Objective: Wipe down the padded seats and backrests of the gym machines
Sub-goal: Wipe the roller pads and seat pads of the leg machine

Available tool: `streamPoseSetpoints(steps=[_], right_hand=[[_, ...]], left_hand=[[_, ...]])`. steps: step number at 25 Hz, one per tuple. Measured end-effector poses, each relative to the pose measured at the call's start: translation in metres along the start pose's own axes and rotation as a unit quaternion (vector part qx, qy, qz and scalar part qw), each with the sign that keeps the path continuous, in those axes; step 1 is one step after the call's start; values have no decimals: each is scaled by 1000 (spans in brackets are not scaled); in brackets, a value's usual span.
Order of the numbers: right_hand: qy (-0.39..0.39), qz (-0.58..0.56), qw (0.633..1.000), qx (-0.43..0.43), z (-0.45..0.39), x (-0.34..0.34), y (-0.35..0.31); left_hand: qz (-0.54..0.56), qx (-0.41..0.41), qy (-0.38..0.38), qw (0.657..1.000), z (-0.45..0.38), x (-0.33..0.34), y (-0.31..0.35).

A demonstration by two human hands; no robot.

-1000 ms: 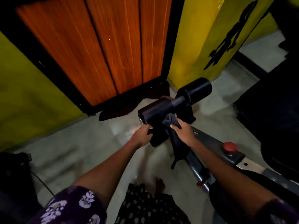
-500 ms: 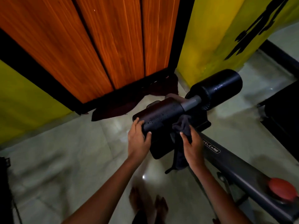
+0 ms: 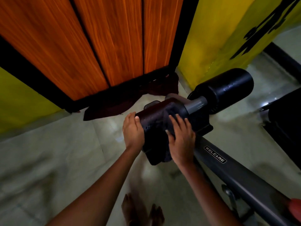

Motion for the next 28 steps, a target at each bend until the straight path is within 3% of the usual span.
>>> streamPoseSetpoints(steps=[4,7,10,14,16,20,23,26,28], right_hand=[[10,-20,994,105,-41,6,1],[6,30,1000,-2,-19,22,-34],[-10,52,995,-87,-4,18,-17],[13,-13,995,101,-57,0,11],[6,2,991,131,-71,6,0],[22,81,996,15,-48,27,-34],[39,50,997,-48,-6,42,-52],[35,55,984,-163,26,47,-41],[31,71,975,-206,18,41,-20]], left_hand=[[40,3,17,999,0,1,0],[105,-8,15,994,0,4,-7],[153,-21,5,988,0,5,-10],[159,-29,6,987,-5,8,-10],[179,-63,-5,982,-11,11,-16],[223,-107,-40,968,-13,7,-13],[292,-218,-103,926,-15,-5,-7],[266,-303,-152,902,-27,-15,-3],[234,-344,-142,898,-35,-9,-1]])
Point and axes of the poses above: each hand's wrist, its own z-axis away from the middle knuckle, its own x-axis out of the palm, y = z × x, the point moved 2 cm from there along -z, towards the middle knuckle, and after that the axes turned 5 degrees about -x, right-handed, at the moved point
